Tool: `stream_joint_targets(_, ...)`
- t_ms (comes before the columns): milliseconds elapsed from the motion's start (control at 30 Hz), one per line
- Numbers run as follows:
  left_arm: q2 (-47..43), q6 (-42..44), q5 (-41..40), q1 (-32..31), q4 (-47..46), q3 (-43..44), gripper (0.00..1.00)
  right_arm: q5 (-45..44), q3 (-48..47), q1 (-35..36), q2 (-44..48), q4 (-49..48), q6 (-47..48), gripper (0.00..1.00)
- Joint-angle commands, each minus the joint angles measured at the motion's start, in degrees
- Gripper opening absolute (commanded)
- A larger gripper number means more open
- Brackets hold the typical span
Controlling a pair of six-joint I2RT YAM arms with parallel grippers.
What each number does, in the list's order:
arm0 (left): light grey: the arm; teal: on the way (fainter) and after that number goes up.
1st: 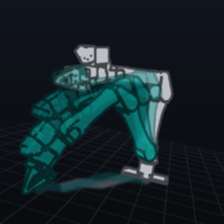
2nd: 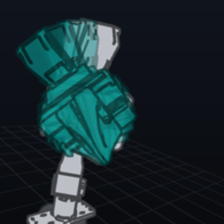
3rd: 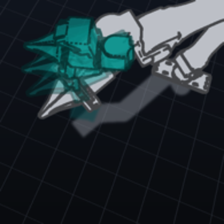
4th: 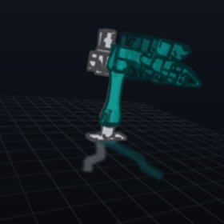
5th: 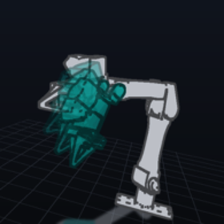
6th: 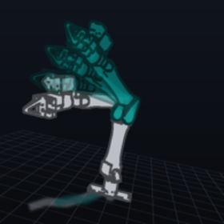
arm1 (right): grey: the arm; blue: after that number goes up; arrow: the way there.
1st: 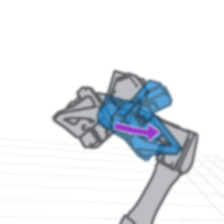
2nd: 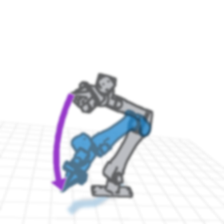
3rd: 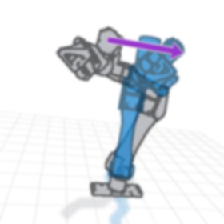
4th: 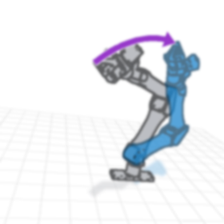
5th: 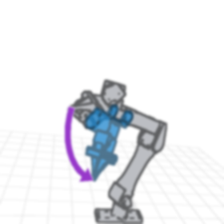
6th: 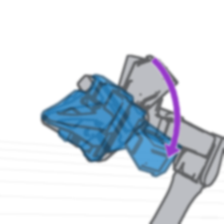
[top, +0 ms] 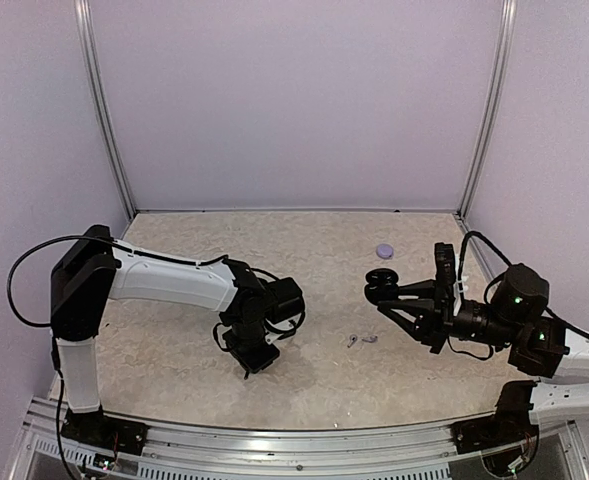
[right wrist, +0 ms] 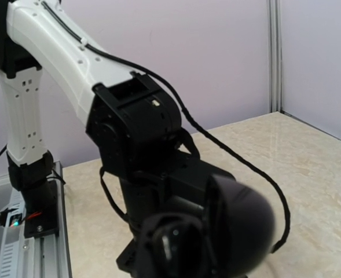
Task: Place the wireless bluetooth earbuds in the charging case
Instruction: Pick up the right earbud from the center of the board, then place the right earbud in the right side groove of the charging case.
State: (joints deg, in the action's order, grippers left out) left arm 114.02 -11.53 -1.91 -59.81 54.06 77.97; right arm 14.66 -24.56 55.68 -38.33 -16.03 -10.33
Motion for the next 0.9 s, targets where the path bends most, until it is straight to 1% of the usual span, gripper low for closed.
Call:
stream_joint_targets(0, 0.5, 0.4, 1.1, -0.3, 0.5, 0.5, 0.16, -0.5, 0.7, -0.5, 0.9, 0.4, 0.2, 0.06)
stream_joint_targets(167, -1.6, 0.6, 1.5, -0.2, -0.6, -0.1, 0.12, -0.7, 0.7, -0.5, 1.0, 0.4, 0.1, 0.06)
stream_joint_targets(333, -4.3, 0.9, 1.6, 0.0, -2.9, -0.9, 0.06, -0.8, 0.5, -0.5, 1.0, 0.3, 0.1, 0.06)
stream_joint_targets(433, -5.7, 1.2, 3.0, 0.1, -3.9, -1.5, 0.05, -0.8, 0.5, -0.5, 1.0, 0.3, 0.1, 0.06)
stream_joint_targets(633, -6.8, 1.9, 2.8, 0.2, -5.3, -1.6, 0.03, -1.2, 0.5, -0.5, 1.0, 0.3, 0.0, 0.06)
stream_joint_targets(800, -10.4, 1.6, 2.1, 0.8, -9.7, -1.4, 0.01, -2.4, 0.8, -0.5, 1.6, -0.1, -0.1, 0.06)
stream_joint_targets(867, -13.6, 1.9, -0.5, 0.8, -12.9, -1.5, 0.01, -3.1, 0.8, -0.5, 1.8, -0.4, -0.1, 0.06)
